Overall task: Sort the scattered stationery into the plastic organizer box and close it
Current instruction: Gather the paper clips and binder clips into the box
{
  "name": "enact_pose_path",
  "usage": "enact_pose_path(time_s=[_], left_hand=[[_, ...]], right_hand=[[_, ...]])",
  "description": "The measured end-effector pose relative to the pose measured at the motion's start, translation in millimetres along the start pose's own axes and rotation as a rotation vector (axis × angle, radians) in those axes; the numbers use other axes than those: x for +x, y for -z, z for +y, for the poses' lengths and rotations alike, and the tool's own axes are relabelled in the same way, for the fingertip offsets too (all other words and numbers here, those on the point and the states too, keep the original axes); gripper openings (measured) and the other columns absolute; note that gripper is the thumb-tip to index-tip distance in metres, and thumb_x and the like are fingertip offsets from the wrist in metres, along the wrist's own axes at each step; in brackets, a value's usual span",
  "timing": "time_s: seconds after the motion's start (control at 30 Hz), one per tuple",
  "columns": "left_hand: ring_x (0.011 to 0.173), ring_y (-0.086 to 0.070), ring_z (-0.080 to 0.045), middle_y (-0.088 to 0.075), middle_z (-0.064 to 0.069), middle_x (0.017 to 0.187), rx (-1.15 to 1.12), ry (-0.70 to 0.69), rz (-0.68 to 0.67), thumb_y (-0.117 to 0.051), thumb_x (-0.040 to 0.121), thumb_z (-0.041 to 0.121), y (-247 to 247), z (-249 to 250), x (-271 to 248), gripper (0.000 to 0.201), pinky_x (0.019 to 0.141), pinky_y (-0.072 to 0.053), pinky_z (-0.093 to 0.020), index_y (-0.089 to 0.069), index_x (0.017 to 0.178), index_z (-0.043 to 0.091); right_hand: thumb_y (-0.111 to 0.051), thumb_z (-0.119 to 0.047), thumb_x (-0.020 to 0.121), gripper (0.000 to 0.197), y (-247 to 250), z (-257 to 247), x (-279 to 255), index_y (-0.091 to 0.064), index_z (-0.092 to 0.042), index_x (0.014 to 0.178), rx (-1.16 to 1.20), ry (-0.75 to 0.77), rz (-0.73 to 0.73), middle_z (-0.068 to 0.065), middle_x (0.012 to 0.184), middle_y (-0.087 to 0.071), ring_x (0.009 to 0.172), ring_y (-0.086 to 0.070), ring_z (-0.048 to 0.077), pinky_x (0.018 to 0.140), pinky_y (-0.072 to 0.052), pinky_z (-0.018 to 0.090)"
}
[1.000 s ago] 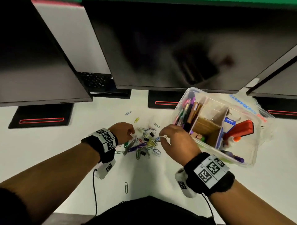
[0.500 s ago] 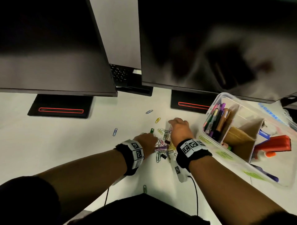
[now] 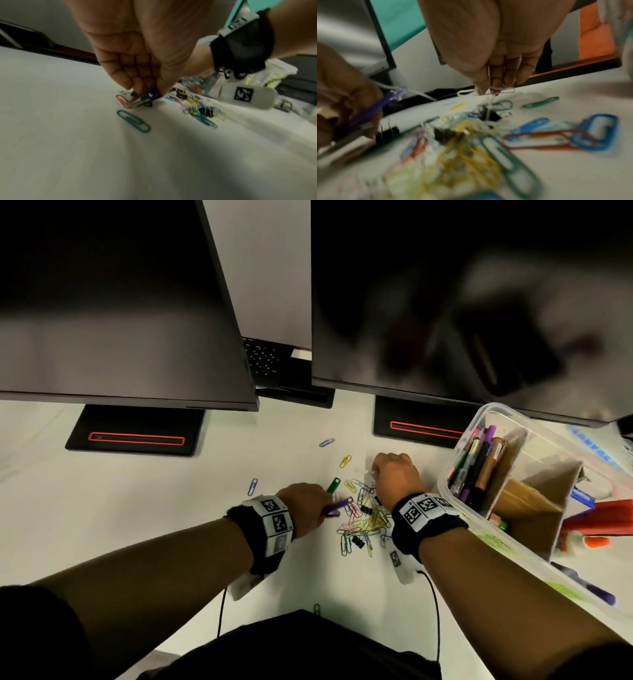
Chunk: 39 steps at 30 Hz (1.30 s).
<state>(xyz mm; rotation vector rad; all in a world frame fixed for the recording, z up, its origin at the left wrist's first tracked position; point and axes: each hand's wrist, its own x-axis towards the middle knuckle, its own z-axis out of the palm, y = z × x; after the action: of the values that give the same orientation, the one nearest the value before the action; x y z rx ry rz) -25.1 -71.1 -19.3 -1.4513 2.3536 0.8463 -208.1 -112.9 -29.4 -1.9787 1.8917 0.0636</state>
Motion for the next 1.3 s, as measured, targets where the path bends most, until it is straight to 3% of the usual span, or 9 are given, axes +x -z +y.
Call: enact_pose_path(time_s=[0.17,0.3,0.4,0.47,0.63,0.83,0.97,1.17,1.3], left_hand=[[0.103,-0.059,-0.028,-0.066,-0.012,0.107,-0.270,0.147,0.092,-0.046,0.094,0.023,10,-20,-7,0.025,0.088,-0.043,-0.030,-0.063,0.107,0.010],[0.080,-0.068,-0.027,-0.070,-0.012,0.084,-0.721,0.290,0.085,-0.050,0.093,0.012,11,-30,-10,0.016,0.082,-0.057,-0.035,-0.063,0.094,0.002],[0.059,-0.065,-0.010,-0.064,-0.006,0.073,-1.002,0.330,0.067,-0.047,0.095,0.004,12,-33,-15,0.018,0.059,-0.057,-0.016,-0.058,0.081,0.009],[0.052,-0.065,-0.005,-0.063,-0.006,0.075,-1.121,0.336,0.071,-0.046,0.095,0.002,13,-34,-19,0.020,0.054,-0.055,-0.013,-0.058,0.080,0.010],[0.057,-0.067,-0.008,-0.065,-0.007,0.081,-1.303,0.366,0.091,-0.045,0.095,-0.001,14,-36,-28,0.016,0.060,-0.058,-0.019,-0.059,0.099,0.006],[0.050,-0.065,-0.004,-0.062,-0.007,0.078,-1.324,0.335,0.094,-0.041,0.095,-0.004,23,-27,-37,0.019,0.056,-0.057,-0.017,-0.055,0.105,0.005],[0.064,-0.064,-0.011,-0.061,-0.006,0.080,-1.345,0.349,0.148,-0.040,0.097,0.001,38,-22,-41,0.020,0.058,-0.055,-0.018,-0.058,0.096,0.010],[0.068,-0.061,-0.015,-0.055,-0.002,0.076,-1.292,0.273,0.185,-0.040,0.097,0.007,79,29,-28,0.023,0.060,-0.050,-0.019,-0.061,0.093,0.016],[0.063,-0.056,-0.011,-0.054,0.000,0.078,-1.163,0.153,0.177,-0.039,0.096,0.008,97,89,-7,0.024,0.058,-0.045,-0.019,-0.060,0.101,0.018]], right_hand=[[-0.043,-0.001,0.090,0.015,5,-19,-9,-0.049,-0.007,0.102,0.277,0.057,-0.006,0.015,0.092,-0.061,0.079,-0.053,0.027,0.067,-0.035,0.026],[-0.041,0.001,0.088,0.029,-2,-33,-14,-0.048,-0.013,0.112,0.270,0.165,-0.196,0.012,0.103,-0.057,0.085,-0.052,0.023,0.070,-0.037,0.026],[-0.049,-0.013,0.090,0.035,-12,-37,-17,-0.049,-0.017,0.124,0.121,0.258,-0.252,0.011,0.119,-0.056,0.104,-0.054,0.028,0.086,-0.043,0.030],[-0.052,-0.020,0.091,0.041,-19,-38,-19,-0.046,-0.023,0.131,-0.023,0.328,-0.277,0.009,0.122,-0.053,0.110,-0.053,0.028,0.092,-0.043,0.033],[-0.053,-0.018,0.091,0.034,-27,-44,-20,-0.052,-0.019,0.125,-0.115,0.385,-0.283,0.010,0.114,-0.051,0.105,-0.054,0.029,0.082,-0.042,0.032],[-0.056,-0.024,0.090,0.027,-28,-42,-32,-0.053,-0.015,0.116,-0.013,0.327,-0.212,0.008,0.115,-0.051,0.105,-0.054,0.029,0.082,-0.041,0.032],[-0.048,-0.029,0.095,0.029,-10,-42,-47,-0.053,-0.012,0.118,0.169,0.235,-0.135,0.010,0.113,-0.054,0.103,-0.055,0.029,0.083,-0.042,0.033],[-0.041,-0.023,0.098,0.020,45,-26,-70,-0.051,-0.005,0.097,0.462,0.088,0.010,0.018,0.088,-0.062,0.082,-0.056,0.031,0.070,-0.041,0.034],[-0.042,-0.022,0.098,0.017,89,1,-85,-0.053,-0.010,0.091,0.622,-0.028,0.061,0.009,0.074,-0.062,0.069,-0.056,0.022,0.068,-0.046,0.034]])
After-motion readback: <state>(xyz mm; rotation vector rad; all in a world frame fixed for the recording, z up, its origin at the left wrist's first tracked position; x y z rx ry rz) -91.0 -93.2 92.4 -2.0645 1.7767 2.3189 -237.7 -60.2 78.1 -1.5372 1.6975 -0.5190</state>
